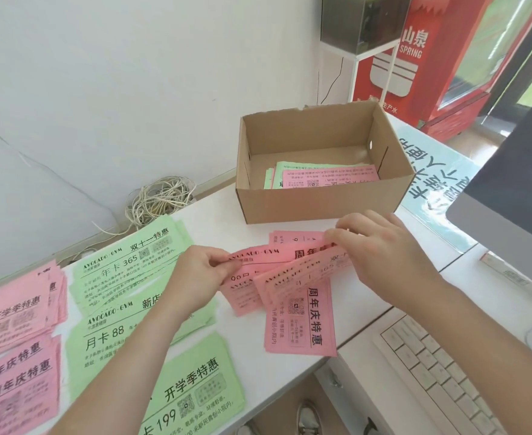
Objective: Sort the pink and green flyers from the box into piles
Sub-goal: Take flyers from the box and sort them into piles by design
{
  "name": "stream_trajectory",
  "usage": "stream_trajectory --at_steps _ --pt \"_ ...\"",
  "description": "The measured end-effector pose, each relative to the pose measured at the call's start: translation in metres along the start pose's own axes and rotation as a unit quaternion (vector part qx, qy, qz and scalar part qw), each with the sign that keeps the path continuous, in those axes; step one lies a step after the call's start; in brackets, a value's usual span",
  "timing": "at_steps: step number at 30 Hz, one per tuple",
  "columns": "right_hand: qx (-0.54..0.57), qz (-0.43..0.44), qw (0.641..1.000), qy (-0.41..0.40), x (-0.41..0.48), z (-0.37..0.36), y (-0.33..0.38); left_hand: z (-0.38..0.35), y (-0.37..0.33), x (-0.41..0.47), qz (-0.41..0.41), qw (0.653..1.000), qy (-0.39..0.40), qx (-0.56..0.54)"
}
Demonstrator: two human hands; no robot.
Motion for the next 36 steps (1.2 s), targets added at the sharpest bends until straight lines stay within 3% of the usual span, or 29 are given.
stream_trajectory --at_steps 4,11,14,16,19,21,23,25,27,29,31,33,36 --pt "0.009 -0.001 1.000 0.027 0.001 -0.016 0.000 -0.008 0.016 0.011 0.102 0.988 0.006 -0.116" --pt "0.018 -0.068 0.974 0.213 -0.016 -0.052 0.004 -0.012 0.033 0.024 0.060 0.989 -0.031 -0.135" --pt "0.033 -0.173 0.955 0.240 -0.018 -0.061 -0.007 -0.011 0.031 0.022 -0.027 0.994 -0.093 -0.042" --pt "0.044 -0.254 0.931 0.258 -0.018 -0.063 -0.021 -0.014 0.030 0.019 -0.077 0.992 -0.095 0.035" --pt "0.049 -0.296 0.906 0.297 -0.021 -0.070 -0.030 -0.016 0.035 0.023 -0.150 0.950 -0.124 0.244" --pt "0.048 -0.300 0.905 0.299 -0.020 -0.073 -0.030 -0.017 0.031 0.023 -0.172 0.935 -0.130 0.281" --pt "0.054 -0.305 0.903 0.296 -0.020 -0.074 -0.031 -0.022 0.021 0.022 -0.119 0.971 -0.044 0.203" --pt "0.060 -0.313 0.901 0.295 -0.019 -0.075 -0.033 -0.030 0.012 0.016 0.014 0.997 0.074 0.023" --pt "0.060 -0.317 0.899 0.295 -0.020 -0.075 -0.034 -0.032 0.008 0.013 0.094 0.981 0.129 -0.113" --pt "0.057 -0.319 0.899 0.294 -0.021 -0.074 -0.034 -0.037 0.007 0.014 0.108 0.972 0.167 -0.122" --pt "0.050 -0.320 0.900 0.292 -0.022 -0.074 -0.034 -0.045 0.004 0.016 0.064 0.984 0.169 0.003" --pt "0.067 -0.333 0.891 0.301 -0.024 -0.075 -0.038 -0.059 -0.006 0.009 -0.030 0.983 0.090 0.156" --pt "0.192 -0.402 0.852 0.273 -0.029 -0.072 -0.051 -0.070 -0.024 -0.020 -0.154 0.973 0.013 0.171"
Point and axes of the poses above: each hand's wrist, its own x-axis towards the middle knuckle, its own z-axis out of the back of the hand, y = z × x, the point moved 4 cm from there along x, towards the middle knuckle, and after that the axes turned 8 degrees about -x, right-handed, at the moved point
